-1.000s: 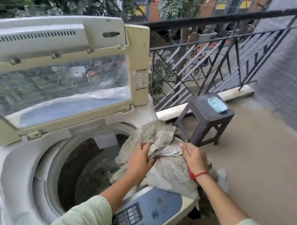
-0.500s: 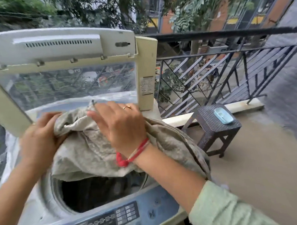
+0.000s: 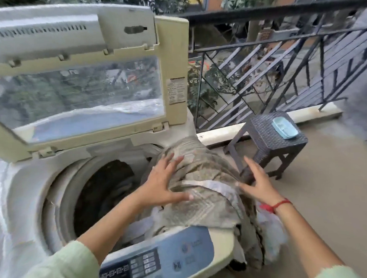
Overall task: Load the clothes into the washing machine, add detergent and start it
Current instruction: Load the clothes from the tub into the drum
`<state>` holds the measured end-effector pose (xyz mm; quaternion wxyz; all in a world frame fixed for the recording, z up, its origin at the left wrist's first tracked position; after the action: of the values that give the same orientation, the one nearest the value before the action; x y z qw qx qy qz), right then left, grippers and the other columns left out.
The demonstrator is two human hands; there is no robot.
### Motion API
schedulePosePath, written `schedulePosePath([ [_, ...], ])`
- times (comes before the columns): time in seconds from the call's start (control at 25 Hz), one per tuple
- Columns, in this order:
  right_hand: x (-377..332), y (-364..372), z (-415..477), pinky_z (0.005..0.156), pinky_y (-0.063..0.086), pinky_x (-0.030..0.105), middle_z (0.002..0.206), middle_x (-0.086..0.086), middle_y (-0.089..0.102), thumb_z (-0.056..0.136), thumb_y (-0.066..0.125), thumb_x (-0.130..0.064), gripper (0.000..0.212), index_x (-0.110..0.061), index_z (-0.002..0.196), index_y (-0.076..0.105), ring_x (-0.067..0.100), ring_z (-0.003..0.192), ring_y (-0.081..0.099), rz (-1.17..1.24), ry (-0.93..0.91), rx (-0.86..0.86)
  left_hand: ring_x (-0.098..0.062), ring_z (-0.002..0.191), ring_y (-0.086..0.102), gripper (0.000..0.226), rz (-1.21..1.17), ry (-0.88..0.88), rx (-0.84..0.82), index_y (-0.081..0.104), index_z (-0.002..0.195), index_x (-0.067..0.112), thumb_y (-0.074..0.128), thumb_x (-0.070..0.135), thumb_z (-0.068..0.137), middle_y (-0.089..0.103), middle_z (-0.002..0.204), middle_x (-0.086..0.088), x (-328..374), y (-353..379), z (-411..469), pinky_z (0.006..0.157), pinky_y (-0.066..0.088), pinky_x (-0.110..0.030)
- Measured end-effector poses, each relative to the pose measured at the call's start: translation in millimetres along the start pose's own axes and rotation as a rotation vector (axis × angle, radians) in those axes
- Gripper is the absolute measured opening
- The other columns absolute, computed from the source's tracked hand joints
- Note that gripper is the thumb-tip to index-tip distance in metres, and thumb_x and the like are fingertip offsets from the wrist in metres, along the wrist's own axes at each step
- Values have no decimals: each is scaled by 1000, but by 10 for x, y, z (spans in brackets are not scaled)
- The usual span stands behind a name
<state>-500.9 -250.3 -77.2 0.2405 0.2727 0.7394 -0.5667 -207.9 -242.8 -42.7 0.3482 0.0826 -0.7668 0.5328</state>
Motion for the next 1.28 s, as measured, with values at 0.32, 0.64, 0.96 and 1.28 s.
schedulePosePath([
  [0.32, 944, 993, 69, 101, 41, 32, 139, 14, 48, 85, 54, -4, 57, -13, 139, 40, 27, 126, 48, 107, 177, -191, -33, 145, -13, 70, 666, -159, -70, 40, 137, 41, 43, 75, 76, 15, 157, 0, 715, 779, 949, 102, -11, -72],
  [0.64, -490, -690, -487, 99, 37, 50, 92, 4, 61, 67, 41, 2, 53, -20, 110, 62, 30, 90, 53, 32, -306, 926, -22, 78, 56, 31, 235, 170, 531, 55, 101, 18, 43, 43, 87, 58, 89, 4, 958, -120, 220, 57, 44, -28],
  [0.96, -2775, 376, -636, 113, 21, 51, 124, 0, 50, 87, 43, -21, 45, -28, 131, 44, 25, 122, 44, -365, -749, 377, -36, 102, 56, 36, 449, -151, 718, 53, 121, 31, 55, 31, 86, 55, 113, -18, -574, -1317, -1193, 80, 45, -41],
  [1.28, -2041, 734, -350, 105, 40, 25, 131, -13, 52, 85, 56, -47, 45, -41, 129, 48, 0, 122, 47, 53, -625, -336, -21, 134, 34, 70, 303, -435, -40, 30, 144, 30, 61, 50, 84, 35, 147, 0, -1126, -577, -888, 109, 33, -38],
])
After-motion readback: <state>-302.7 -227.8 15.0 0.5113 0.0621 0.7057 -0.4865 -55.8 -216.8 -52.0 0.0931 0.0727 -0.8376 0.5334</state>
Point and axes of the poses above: each hand's wrist, its own z-axis towards the middle knuckle, its own y-axis out of the palm, x = y × z, the point moved 5 cm from there along z, towards the middle knuckle
